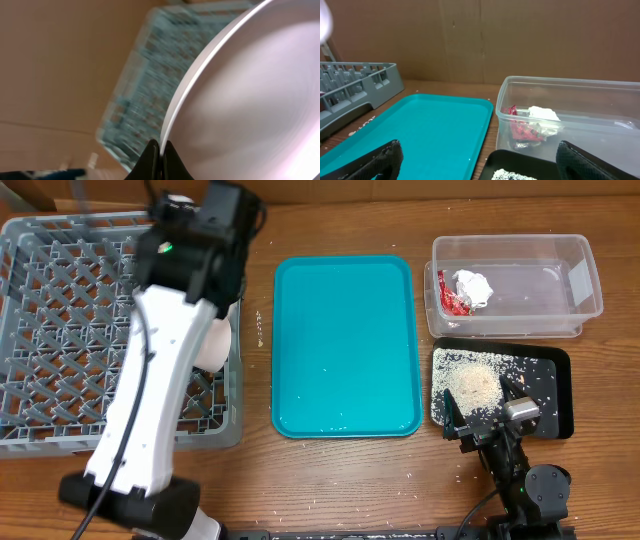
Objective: Sort waste into correct bins and load items into the dishwasher
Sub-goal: 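Lower the white plate upright into the dish rack and release it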
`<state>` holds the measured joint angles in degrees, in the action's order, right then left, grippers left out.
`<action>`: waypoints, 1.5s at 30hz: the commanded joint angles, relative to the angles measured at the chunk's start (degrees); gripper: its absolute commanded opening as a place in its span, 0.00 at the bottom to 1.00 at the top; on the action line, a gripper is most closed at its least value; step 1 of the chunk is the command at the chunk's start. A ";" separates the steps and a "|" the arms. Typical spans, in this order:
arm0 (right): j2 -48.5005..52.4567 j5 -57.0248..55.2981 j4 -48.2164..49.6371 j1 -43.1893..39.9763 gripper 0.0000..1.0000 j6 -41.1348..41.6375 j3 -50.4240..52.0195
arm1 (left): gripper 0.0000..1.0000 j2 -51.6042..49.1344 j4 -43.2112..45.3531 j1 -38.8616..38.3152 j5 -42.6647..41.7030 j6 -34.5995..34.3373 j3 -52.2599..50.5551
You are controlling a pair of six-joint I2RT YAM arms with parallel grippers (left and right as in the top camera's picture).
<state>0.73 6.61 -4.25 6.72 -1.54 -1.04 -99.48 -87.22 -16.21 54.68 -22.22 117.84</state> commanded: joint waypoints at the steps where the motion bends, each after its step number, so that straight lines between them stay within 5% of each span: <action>1: -0.57 -0.15 0.31 -0.37 1.00 -0.22 0.59 | 0.04 -2.54 3.45 3.37 15.21 5.38 -1.62; 10: -0.57 -0.15 0.28 -0.37 1.00 -0.20 0.59 | 0.04 -3.37 12.79 15.52 14.93 6.49 -12.68; 21: -0.57 -0.15 0.28 -0.37 1.00 -0.20 0.59 | 0.04 -3.39 33.16 18.91 9.38 19.85 -25.70; 25: -0.57 -0.15 0.28 -0.37 1.00 -0.22 0.59 | 0.49 -3.30 34.69 18.88 9.38 20.06 -27.02; 31: -0.57 -0.15 0.28 -0.37 1.00 -0.20 0.59 | 0.61 3.58 30.42 15.41 0.17 17.42 -23.78; 36: -0.57 -0.15 0.28 -0.37 1.00 -0.20 0.59 | 0.83 15.06 26.71 10.84 -9.20 16.90 -18.58; 38: -0.57 -0.15 0.28 -0.37 1.00 -0.20 0.59 | 1.00 18.93 26.47 10.27 -12.96 16.85 -18.14; 45: -0.57 -0.15 0.28 -0.37 1.00 -0.20 0.59 | 1.00 33.33 20.06 7.80 -53.59 15.76 -18.14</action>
<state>0.73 6.63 -4.27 6.72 -1.50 -1.04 -68.88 -65.32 -7.27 26.89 -5.21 99.83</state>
